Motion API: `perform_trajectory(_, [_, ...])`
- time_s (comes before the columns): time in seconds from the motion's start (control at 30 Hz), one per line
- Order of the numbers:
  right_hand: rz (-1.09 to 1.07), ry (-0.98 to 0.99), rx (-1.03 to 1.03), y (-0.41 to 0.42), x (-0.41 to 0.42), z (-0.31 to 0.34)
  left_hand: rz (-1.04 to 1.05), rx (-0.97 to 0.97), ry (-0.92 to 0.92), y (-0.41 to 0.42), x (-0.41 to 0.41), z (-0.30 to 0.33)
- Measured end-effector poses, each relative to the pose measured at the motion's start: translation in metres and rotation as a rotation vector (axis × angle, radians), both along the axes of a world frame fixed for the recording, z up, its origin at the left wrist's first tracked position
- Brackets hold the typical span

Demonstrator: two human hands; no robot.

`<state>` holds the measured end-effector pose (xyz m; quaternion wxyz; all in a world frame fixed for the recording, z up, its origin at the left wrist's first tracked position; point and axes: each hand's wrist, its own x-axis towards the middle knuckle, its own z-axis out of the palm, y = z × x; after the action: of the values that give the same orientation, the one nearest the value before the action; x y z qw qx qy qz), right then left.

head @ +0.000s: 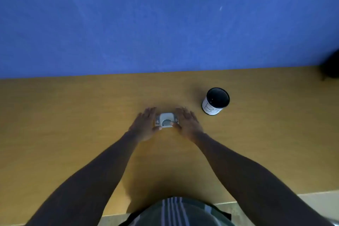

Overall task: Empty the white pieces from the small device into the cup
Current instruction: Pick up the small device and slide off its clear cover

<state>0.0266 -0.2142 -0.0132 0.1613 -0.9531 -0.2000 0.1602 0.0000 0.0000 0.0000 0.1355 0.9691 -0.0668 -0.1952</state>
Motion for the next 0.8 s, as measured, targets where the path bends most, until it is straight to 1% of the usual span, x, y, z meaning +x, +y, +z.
perform_trajectory(0.07, [0.017, 0.022, 0.055, 0.002, -0.001, -0.002, 0.004, -0.118, 0.061, -0.009, -0.001, -0.001])
perform_trajectory(0.13, [-0.012, 0.049, 0.081, 0.004, -0.003, -0.002, 0.051, -0.17, 0.068, -0.019, -0.004, -0.001])
perform_trajectory(0.2, [-0.042, 0.05, 0.091, 0.005, -0.002, -0.005, 0.082, -0.165, 0.023, -0.025, -0.003, -0.002])
perform_trajectory(0.33, [-0.074, 0.049, 0.116, 0.006, 0.0, -0.006, 0.071, -0.116, -0.035, -0.029, 0.001, -0.005])
perform_trajectory(0.47, [-0.075, 0.05, 0.212, 0.004, 0.002, -0.004, 0.094, -0.189, -0.008, -0.026, 0.003, -0.01])
perform_trajectory(0.6, [-0.098, 0.104, 0.382, 0.0, 0.01, 0.01, 0.209, -0.436, 0.021, -0.016, 0.008, -0.009])
perform_trajectory(0.73, [-0.059, 0.108, 0.482, 0.002, 0.024, 0.036, 0.427, -0.699, 0.178, -0.01, 0.009, -0.001])
perform_trajectory(0.8, [-0.069, 0.113, 0.515, 0.005, 0.03, 0.047, 0.535, -0.869, 0.229, -0.013, 0.008, 0.002])
